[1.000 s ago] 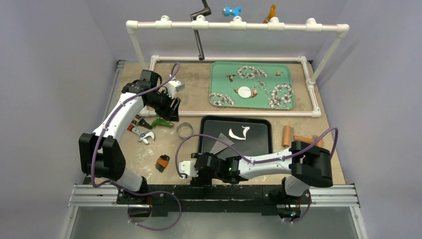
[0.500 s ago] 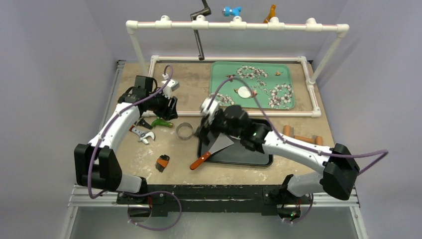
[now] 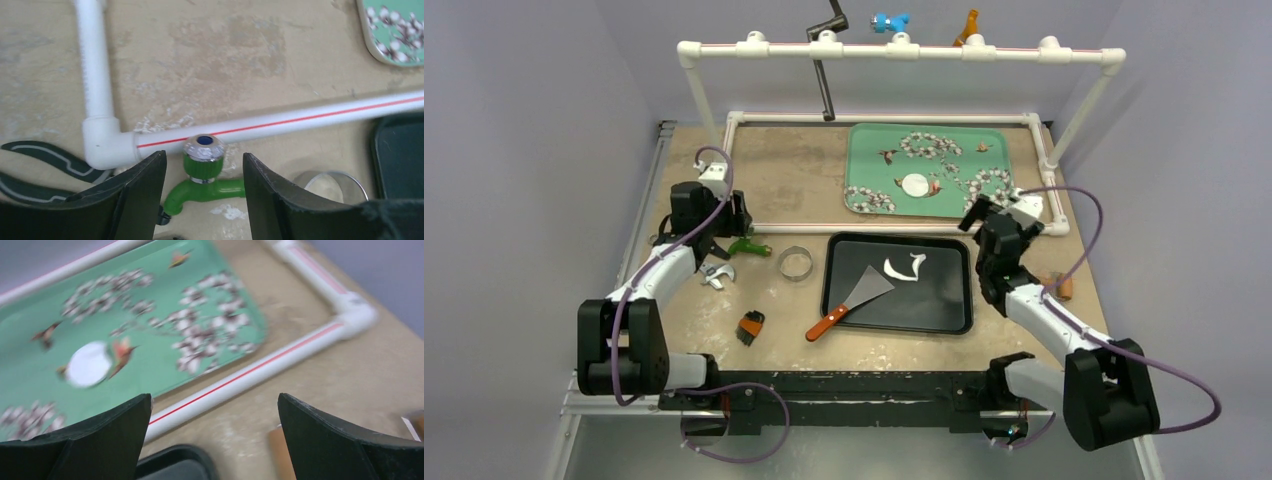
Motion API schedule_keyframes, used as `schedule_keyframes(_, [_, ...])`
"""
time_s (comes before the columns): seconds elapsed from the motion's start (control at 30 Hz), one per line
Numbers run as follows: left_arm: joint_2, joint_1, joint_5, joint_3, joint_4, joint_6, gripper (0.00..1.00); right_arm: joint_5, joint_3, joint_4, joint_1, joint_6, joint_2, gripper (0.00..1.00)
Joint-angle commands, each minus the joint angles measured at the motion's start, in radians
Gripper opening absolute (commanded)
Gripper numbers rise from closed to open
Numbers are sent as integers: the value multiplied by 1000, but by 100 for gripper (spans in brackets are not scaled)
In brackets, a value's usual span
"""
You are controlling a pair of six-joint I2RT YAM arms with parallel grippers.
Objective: Roll out the dumpling wrappers from the dough
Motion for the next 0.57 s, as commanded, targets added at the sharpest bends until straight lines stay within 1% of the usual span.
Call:
schedule_keyframes(0.0, [-13, 19, -200, 42, 133, -90, 57, 476, -141, 383, -70, 31, -18, 99])
schedule_keyframes(0.03, [-13, 19, -226, 44, 135, -88, 58, 516, -157, 439, -72, 3, -4, 99])
schedule_keyframes(0.1, [-11, 19, -247, 41, 136, -76, 58, 567, -162, 475, -73, -23, 22, 99])
schedule_keyframes(0.17, [-7, 19, -261, 22, 168, -50, 57, 565, -176, 516, -72, -58, 51, 99])
schedule_keyframes(0.27, [7, 21, -333, -8, 236, -34, 58, 556, -211, 596, -72, -86, 91, 99])
schedule_keyframes(0.37, [27, 24, -291, 11, 201, -8, 57, 532, -238, 685, -72, -107, 119, 99])
schedule_keyframes(0.43, [33, 38, -165, 7, 182, 36, 56, 502, -234, 697, -72, -126, 126, 99])
schedule_keyframes(0.47, [32, 47, -125, -2, 194, 39, 56, 487, -231, 697, -72, -128, 129, 99])
schedule_keyframes(0.53, [30, 59, -108, -17, 227, 32, 57, 465, -234, 715, -72, -132, 136, 99])
